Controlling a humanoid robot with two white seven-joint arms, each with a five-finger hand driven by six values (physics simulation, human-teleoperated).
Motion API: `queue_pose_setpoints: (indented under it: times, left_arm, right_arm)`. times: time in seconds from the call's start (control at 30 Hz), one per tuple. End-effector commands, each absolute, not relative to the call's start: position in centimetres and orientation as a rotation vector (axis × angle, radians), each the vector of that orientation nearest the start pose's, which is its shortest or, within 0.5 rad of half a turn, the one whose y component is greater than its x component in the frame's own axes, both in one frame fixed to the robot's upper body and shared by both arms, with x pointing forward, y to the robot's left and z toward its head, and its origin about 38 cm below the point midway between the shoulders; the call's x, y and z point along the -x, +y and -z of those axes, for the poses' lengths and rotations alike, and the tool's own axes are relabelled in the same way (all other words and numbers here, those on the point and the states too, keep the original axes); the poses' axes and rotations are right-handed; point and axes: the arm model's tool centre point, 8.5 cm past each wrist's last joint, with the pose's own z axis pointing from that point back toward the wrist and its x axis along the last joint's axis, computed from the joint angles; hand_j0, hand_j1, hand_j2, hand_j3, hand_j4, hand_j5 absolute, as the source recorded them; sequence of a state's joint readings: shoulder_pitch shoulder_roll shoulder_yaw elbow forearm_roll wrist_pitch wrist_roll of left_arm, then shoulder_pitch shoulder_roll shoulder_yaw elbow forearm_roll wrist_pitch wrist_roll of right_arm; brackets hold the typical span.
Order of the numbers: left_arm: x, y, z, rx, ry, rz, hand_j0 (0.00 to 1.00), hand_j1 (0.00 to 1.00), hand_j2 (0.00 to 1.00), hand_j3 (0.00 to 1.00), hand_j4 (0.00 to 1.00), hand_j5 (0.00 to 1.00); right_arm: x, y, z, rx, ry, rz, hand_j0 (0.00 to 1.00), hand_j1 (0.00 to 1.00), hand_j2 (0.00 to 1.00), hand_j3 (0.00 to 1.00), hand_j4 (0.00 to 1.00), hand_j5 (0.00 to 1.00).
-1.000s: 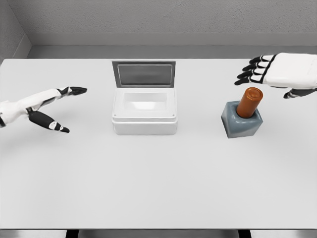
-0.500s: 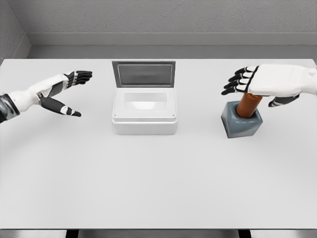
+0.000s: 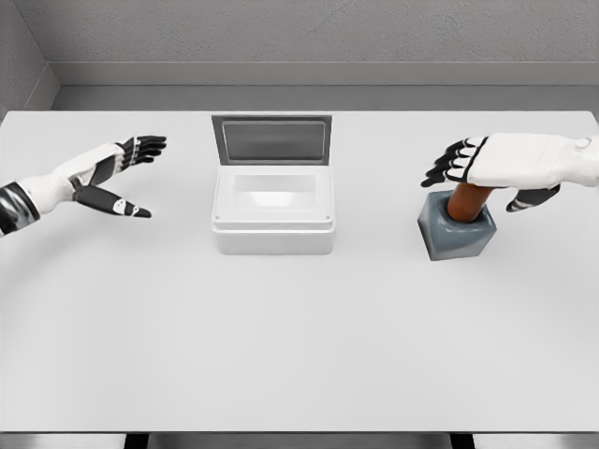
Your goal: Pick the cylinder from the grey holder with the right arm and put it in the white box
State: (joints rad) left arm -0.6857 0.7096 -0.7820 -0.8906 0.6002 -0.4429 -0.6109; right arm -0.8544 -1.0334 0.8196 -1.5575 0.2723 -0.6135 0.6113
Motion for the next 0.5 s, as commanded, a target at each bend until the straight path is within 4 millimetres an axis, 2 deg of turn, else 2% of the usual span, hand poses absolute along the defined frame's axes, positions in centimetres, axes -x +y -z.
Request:
queue_pose_setpoints:
  times: [0.0, 0.47]
  left_arm:
    - [-47.1, 38.4, -12.9, 0.195, -1.434, 0.959, 1.0, 1.0, 1.0, 1.0, 1.0, 1.0]
    - [-47.0, 38.7, -12.9, 0.191, -1.432, 0.957, 1.0, 1.0, 1.0, 1.0, 1.0, 1.0]
  right_arm:
    - [-42.2, -32.6, -27.2, -0.584, 1.726, 3.158, 1.0, 1.0, 1.0, 1.0, 1.0, 1.0]
    - [-43.3, -32.5, -26.2, -0.59, 1.737, 3.177, 1.0, 1.0, 1.0, 1.0, 1.0, 1.0]
